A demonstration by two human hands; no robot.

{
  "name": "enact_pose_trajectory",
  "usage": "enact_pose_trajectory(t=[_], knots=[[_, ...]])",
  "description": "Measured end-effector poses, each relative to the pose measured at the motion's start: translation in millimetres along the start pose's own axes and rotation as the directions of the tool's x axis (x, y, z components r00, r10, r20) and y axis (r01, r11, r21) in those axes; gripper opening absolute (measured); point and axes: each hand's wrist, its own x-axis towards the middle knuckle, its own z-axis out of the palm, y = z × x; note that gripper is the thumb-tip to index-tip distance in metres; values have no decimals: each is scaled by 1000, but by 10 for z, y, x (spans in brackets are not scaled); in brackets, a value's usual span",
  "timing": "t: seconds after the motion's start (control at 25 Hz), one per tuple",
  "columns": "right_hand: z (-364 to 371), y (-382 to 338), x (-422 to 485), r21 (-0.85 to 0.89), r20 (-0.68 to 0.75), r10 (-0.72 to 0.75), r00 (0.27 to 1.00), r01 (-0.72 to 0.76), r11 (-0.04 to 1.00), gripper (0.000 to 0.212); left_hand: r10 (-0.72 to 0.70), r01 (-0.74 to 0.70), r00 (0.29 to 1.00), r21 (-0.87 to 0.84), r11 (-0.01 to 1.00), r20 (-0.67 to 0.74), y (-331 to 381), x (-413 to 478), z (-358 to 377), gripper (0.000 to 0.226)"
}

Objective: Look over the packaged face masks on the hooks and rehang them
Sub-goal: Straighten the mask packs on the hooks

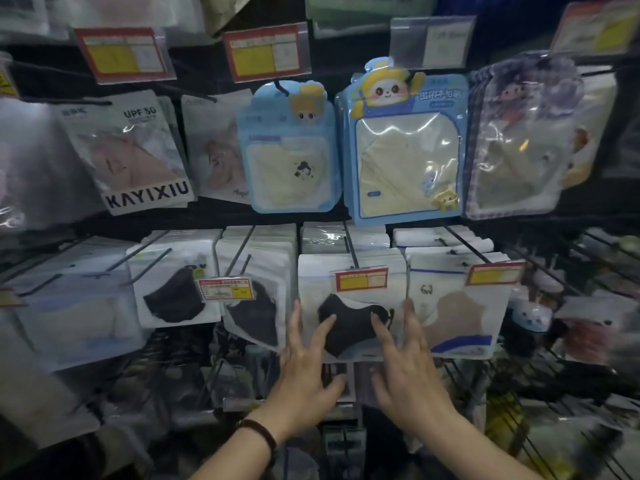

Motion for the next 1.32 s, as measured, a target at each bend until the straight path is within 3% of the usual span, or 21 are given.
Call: enact_pose_trajectory(t=[0.2,0.32,0.4,0.52,0.96,1.16,1.32], knots=[[-85,-13,11,9,-22,4,1000,-4,1000,95,-14,10,1000,-114,993,-27,32,5,48,94],[-111,-10,18,-135,-17,17,1000,-19,991,98,4,-1,1000,170,985,-16,72,-13,51,102],[-90,26,12,-206,-38,-5,999,-3,979,100,48,-33,999,433,901,-25,80,-25,57,104],[-61,65,23,-245,-30,-51,998,42,969,104,71,-65,997,547,835,10,55,-6,106,105],[-230,-168,403,-205,115,26,993,-2,979,95,-19,-22,998,595,803,63,12,478,56,105],[-257,-230,690,-195,162,114,980,-81,977,95,-85,2,989,560,828,122,101,683,-41,112],[-229,-256,811,-141,174,159,972,-136,981,94,-89,24,990,490,871,110,128,737,-75,104]])
